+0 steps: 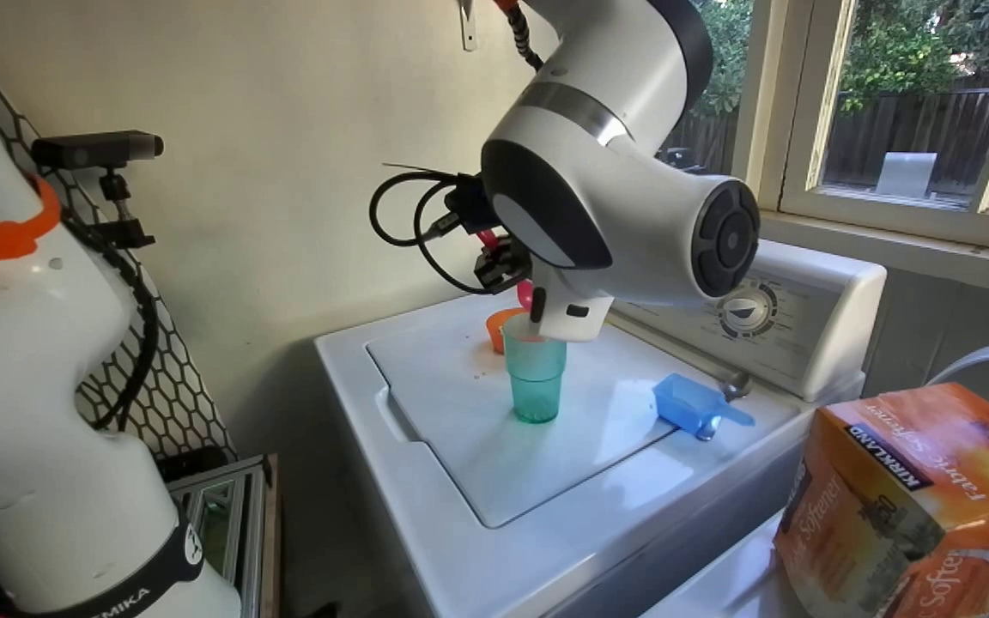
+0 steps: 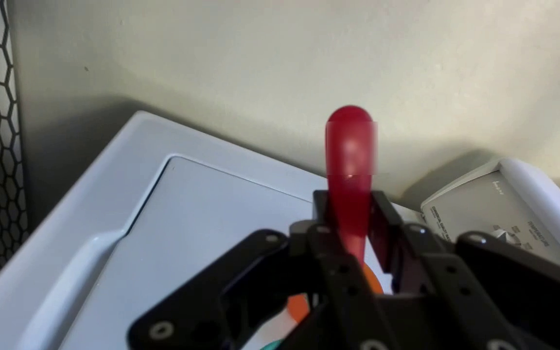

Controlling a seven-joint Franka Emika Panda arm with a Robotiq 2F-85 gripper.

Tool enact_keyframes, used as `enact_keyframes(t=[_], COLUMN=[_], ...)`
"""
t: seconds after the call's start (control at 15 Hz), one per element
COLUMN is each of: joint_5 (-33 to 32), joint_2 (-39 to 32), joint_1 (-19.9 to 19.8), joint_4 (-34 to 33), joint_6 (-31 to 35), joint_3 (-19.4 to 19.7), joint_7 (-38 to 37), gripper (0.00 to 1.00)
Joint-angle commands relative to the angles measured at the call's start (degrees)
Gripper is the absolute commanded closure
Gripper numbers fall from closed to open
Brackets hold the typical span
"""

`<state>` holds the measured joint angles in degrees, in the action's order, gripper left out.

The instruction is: Use the spoon to scoop up the contents in the bowl and put them inside the cup

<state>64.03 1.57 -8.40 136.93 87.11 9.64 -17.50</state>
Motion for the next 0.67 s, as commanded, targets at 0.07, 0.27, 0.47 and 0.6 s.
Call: enact_keyframes(t=[0.07, 0.27, 0.47, 0.6], joint_5=[2.6, -2.4, -4.8, -6.2], joint_2=[-3.3, 5.7, 14.3, 19.2], joint_1=[-1.2, 1.0, 3.0, 4.6], joint_4=[-2.2, 2.8, 9.0, 12.3], joint_6=[-3.4, 5.9, 11.6, 14.9], joint_3=[0.6, -1.7, -5.8, -9.7], joint_7=[-1.8, -0.4, -0.5, -0.6], gripper=[0.94, 0.94, 0.94, 0.94])
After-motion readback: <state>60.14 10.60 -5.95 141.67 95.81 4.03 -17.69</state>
